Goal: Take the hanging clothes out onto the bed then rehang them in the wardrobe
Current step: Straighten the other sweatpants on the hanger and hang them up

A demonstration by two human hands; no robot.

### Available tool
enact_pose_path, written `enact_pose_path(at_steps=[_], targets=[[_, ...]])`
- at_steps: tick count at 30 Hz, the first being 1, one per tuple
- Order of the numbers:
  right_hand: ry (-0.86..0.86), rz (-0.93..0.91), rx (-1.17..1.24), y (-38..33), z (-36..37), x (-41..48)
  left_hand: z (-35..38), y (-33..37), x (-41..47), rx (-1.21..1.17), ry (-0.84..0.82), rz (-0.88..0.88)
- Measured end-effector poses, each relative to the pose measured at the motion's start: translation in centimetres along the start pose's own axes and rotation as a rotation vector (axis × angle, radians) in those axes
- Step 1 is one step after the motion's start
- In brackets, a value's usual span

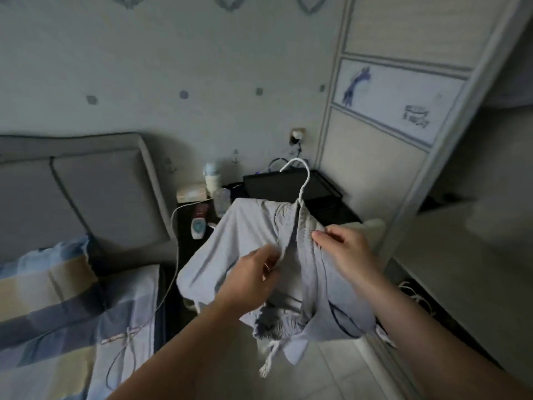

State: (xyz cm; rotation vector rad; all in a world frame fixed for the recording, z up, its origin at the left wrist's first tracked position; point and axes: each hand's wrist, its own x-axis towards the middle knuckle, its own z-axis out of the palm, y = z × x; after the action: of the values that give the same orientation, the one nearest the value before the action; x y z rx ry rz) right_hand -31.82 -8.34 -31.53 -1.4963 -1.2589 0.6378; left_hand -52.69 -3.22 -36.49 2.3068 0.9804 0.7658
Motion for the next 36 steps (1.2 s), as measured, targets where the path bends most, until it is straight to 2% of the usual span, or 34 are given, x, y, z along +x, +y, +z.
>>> enact_pose_path(at_steps=[11,14,18,22,30,36], targets=[[0.412,0.346,0.013,6.7,-25.9,-5.9,19.7,16.7,11.0,-0.139,-0.253,0.191],[0.546,0.485,0.039,8.5,-30.9,-7.1,23.8,20.3,13.4,-0.139,-0.351,0.212],[0.599,0.558,0.068,9.6,-34.8,-7.8,27.4,23.2,16.1,-0.154,-0.448,0.239],[0.677,0.611,0.264,10.2,-38.0,-6.1,30.0,25.8,20.1,-0.209,-0.509,0.302],[0.866,0.466,0.418,9.2,-43.7,1.9,29.9,31.2,31.0,-0.306,-0.548,0.539],[0.97,0.249,0.268,5.1,-47.0,10.9,26.0,35.7,40.8,-0.292,-0.547,0.768]])
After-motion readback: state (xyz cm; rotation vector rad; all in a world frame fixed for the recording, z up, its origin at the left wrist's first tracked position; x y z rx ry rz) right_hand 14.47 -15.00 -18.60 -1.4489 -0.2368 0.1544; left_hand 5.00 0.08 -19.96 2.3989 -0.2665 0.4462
